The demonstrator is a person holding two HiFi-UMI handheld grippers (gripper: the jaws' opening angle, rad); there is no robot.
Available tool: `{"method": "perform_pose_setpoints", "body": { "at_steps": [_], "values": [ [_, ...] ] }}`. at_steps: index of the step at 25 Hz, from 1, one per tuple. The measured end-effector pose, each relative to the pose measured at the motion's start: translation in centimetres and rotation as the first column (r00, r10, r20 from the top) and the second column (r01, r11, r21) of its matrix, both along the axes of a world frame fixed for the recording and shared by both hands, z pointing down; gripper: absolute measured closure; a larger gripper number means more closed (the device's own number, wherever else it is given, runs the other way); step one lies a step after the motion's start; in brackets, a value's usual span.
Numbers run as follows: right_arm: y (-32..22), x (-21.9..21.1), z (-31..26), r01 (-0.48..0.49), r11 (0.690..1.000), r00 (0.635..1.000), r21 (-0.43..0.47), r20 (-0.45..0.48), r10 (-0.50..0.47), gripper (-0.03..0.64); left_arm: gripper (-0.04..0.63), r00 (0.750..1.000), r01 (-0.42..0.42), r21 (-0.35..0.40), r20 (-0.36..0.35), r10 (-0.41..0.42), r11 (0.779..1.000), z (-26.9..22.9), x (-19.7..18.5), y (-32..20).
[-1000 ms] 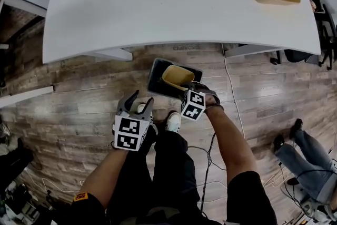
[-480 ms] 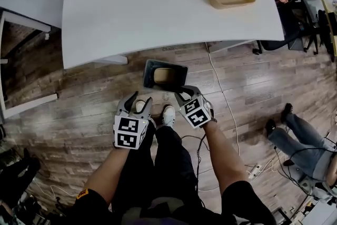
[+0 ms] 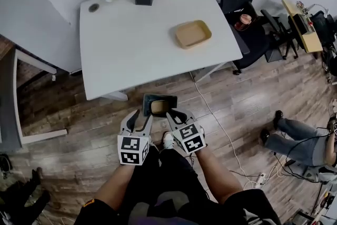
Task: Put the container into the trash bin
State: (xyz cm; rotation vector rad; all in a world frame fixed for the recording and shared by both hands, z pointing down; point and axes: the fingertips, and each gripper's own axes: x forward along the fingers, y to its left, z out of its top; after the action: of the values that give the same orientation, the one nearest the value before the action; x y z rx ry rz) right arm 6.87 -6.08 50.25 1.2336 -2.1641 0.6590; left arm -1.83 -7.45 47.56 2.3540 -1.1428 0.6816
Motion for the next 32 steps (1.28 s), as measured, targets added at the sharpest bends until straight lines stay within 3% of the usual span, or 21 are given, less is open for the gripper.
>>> {"method": "perform_pose_setpoints", "body": {
  "at_steps": [8, 11, 15, 25, 32],
  "values": [
    [1.6, -1.1, -10.9, -0.015, 0.993, 0.999, 0.116, 0.038, 0.011, 0.571, 0.472, 0.998, 0.003, 0.107, -0.059, 0.003, 0.994, -9.1, 0.7, 1.9],
    [0.9, -0.5, -14.9, -0.053, 0.980, 0.997, 0.193, 0.056, 0.043, 0.572, 0.536, 0.996, 0.022, 0.177, -0.086, -0.007, 0.984, -12.5, 0.7, 1.5],
    [0.4, 0.0, -18.2, -0.074, 0.959, 0.996, 0.272, 0.059, 0.060, 0.572, 0.571, 0.994, 0.054, 0.243, -0.108, -0.028, 0.968, -15.6, 0.1, 0.5],
    [1.0, -0.8, -18.9, -0.109, 0.953, 0.993, 0.284, 0.077, 0.091, 0.572, 0.588, 0.997, 0.029, 0.273, -0.075, -0.008, 0.961, -16.5, -0.5, -0.3],
    [0.5, -0.8, -19.5, -0.120, 0.948, 0.993, 0.296, 0.055, 0.109, 0.572, 0.586, 0.995, -0.017, 0.244, -0.086, 0.039, 0.970, -16.2, -0.3, -0.5]
  ]
}}
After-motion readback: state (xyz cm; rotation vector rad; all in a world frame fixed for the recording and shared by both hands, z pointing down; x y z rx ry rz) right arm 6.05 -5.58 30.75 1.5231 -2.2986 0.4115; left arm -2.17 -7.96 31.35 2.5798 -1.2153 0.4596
